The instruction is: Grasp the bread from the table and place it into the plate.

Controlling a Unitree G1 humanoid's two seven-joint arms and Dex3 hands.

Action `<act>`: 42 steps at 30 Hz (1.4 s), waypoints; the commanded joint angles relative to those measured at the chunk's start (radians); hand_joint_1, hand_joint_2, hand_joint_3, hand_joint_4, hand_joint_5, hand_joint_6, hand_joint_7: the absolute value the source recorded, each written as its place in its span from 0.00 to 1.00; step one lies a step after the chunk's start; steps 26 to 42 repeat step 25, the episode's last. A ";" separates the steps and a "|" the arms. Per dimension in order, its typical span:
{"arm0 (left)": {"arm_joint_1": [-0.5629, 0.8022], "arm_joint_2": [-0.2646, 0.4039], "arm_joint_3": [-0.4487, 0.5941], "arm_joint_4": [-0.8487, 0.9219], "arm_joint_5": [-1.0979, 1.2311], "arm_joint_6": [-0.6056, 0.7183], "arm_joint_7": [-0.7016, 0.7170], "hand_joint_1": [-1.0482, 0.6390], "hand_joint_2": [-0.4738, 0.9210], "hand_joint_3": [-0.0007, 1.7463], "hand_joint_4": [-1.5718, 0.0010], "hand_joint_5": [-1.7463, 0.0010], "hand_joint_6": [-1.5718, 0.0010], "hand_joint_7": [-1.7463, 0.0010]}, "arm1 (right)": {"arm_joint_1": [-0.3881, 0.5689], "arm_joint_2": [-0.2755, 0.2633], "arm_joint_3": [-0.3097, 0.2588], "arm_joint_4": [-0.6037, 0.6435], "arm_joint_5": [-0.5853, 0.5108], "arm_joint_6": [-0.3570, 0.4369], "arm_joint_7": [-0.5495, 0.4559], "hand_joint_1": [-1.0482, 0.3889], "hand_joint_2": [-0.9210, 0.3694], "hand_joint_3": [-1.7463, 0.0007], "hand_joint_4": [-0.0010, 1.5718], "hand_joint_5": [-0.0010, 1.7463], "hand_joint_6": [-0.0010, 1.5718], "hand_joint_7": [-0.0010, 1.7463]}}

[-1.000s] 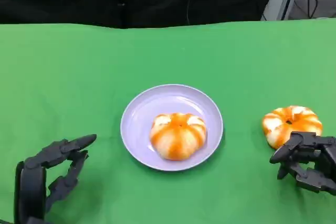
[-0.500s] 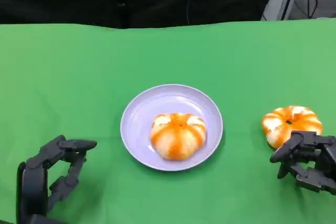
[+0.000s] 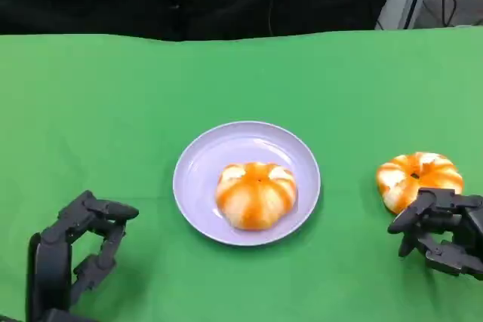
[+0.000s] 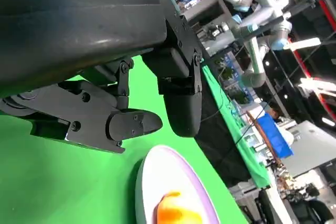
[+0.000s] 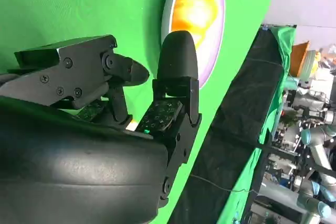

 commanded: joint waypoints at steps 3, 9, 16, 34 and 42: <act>0.007 0.015 -0.001 0.001 0.014 -0.001 0.037 0.58 0.99 0.29 0.59 0.15 0.56 0.33 | 0.010 -0.012 -0.007 -0.010 0.013 -0.004 0.005 0.77 0.08 0.63 0.56 0.79 0.60 0.53; 0.008 0.012 -0.002 -0.003 0.006 -0.003 0.034 0.59 1.00 0.29 0.59 0.15 0.55 0.34 | 0.013 -0.016 -0.010 -0.014 0.016 -0.004 0.007 0.77 0.08 0.64 0.56 0.78 0.60 0.53; 0.011 0.017 -0.005 -0.010 0.021 -0.002 0.047 0.60 1.00 0.28 0.59 0.15 0.55 0.33 | 0.018 -0.017 -0.008 -0.020 0.011 -0.004 0.000 0.78 0.08 0.64 0.56 0.79 0.61 0.53; 0.010 0.024 -0.005 -0.012 0.020 -0.003 0.046 0.60 1.00 0.29 0.60 0.15 0.56 0.33 | 0.017 -0.015 -0.005 -0.018 0.005 -0.008 -0.011 0.78 0.07 0.64 0.56 0.78 0.61 0.52; 0.010 0.024 -0.005 -0.012 0.020 -0.003 0.046 0.60 1.00 0.29 0.60 0.15 0.56 0.33 | 0.017 -0.015 -0.005 -0.018 0.005 -0.008 -0.011 0.78 0.07 0.64 0.56 0.78 0.61 0.52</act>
